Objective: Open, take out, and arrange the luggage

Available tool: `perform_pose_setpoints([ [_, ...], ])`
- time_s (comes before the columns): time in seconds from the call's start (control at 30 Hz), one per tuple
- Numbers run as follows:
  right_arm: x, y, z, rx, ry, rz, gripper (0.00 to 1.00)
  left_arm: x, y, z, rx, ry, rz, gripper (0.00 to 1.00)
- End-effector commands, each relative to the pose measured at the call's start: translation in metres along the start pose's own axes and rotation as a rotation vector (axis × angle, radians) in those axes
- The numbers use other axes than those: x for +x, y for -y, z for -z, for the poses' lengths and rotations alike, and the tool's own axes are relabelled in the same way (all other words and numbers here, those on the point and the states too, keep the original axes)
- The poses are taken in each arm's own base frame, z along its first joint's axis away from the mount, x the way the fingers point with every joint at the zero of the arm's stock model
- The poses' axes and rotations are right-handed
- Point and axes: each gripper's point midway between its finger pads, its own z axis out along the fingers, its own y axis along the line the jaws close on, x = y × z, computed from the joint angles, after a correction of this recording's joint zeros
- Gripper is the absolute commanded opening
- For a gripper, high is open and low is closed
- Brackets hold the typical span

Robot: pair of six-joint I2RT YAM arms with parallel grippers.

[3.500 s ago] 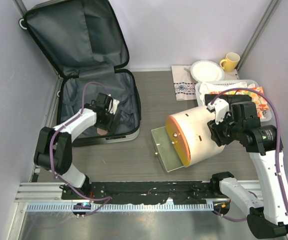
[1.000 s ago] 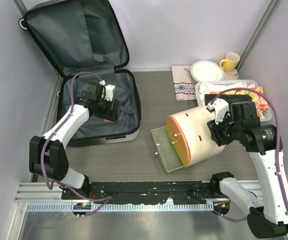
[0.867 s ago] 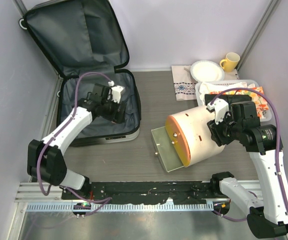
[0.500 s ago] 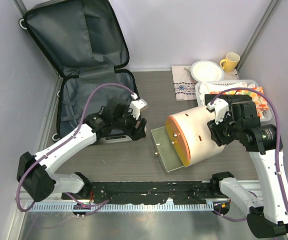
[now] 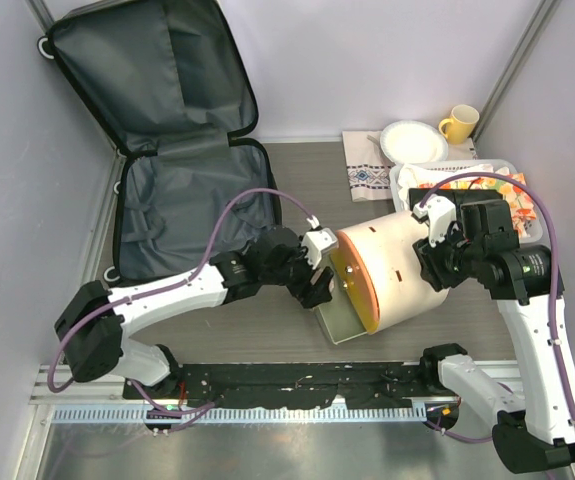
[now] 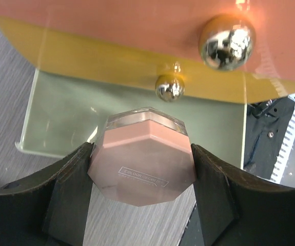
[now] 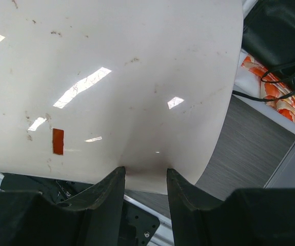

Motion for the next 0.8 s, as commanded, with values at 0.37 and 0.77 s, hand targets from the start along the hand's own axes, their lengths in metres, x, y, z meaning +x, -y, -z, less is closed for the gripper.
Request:
perform_pose_setpoints([
  [0.37,0.013,-0.01,-0.005,-0.062,-0.088,-0.041,0.44,-0.016,-0.007,-0.046,0.016,0.128,-0.057,0.33],
  [0.77,0.02,-0.013,0.0,-0.052,-0.084,-0.043,0.44,0.016,-0.011,-0.047,0.0,-0.004,-0.015,0.24],
])
